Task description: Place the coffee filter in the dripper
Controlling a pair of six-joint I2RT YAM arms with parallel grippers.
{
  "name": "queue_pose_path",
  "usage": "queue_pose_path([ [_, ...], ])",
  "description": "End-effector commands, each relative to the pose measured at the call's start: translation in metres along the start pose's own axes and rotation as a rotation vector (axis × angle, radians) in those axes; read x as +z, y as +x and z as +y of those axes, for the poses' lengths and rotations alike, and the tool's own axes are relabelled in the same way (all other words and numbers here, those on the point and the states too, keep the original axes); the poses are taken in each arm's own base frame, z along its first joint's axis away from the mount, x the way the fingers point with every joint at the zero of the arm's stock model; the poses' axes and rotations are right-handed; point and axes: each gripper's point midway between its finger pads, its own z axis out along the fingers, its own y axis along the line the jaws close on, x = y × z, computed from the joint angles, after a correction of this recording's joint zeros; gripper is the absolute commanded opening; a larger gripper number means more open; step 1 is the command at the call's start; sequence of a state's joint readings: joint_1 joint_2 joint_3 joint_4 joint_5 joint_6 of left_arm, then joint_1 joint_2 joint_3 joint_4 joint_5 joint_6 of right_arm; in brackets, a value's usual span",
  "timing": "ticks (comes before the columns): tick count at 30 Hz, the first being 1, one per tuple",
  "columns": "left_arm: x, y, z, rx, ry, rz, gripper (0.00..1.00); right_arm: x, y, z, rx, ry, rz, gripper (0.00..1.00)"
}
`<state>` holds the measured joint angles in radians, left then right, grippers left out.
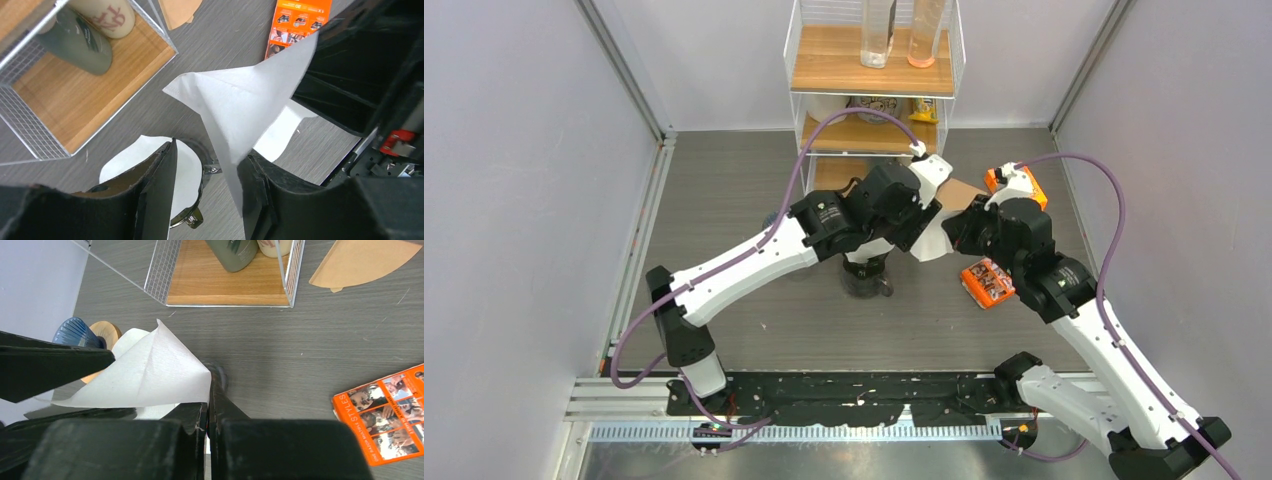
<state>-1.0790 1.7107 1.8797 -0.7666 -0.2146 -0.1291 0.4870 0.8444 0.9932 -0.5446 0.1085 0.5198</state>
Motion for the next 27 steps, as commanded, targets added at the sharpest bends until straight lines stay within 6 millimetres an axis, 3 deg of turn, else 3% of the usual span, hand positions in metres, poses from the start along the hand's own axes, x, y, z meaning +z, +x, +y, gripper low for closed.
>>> queue_pose_path([
  [1,-0.005,-0.018,0.004,-0.118,-0.035,-0.098,0.51,-0.003,-0.017,0.007,0.108,-0.024,-0.092,0.05],
  [3,-0.004,-0.016,0.006,-0.131,-0.049,-0.098,0.49,-0.004,-0.019,0.005,0.12,-0.009,-0.101,0.05],
  [12,-0.011,-0.012,0.023,-0.131,-0.116,-0.104,0.13,-0.01,-0.018,-0.005,0.101,0.03,-0.11,0.05],
  [18,-0.015,-0.011,0.036,-0.134,-0.169,-0.106,0.0,-0.012,-0.015,-0.005,0.054,0.026,-0.087,0.05],
  [27,-0.02,-0.012,0.043,-0.131,-0.192,-0.103,0.0,-0.014,-0.018,-0.007,0.022,0.031,-0.1,0.06],
])
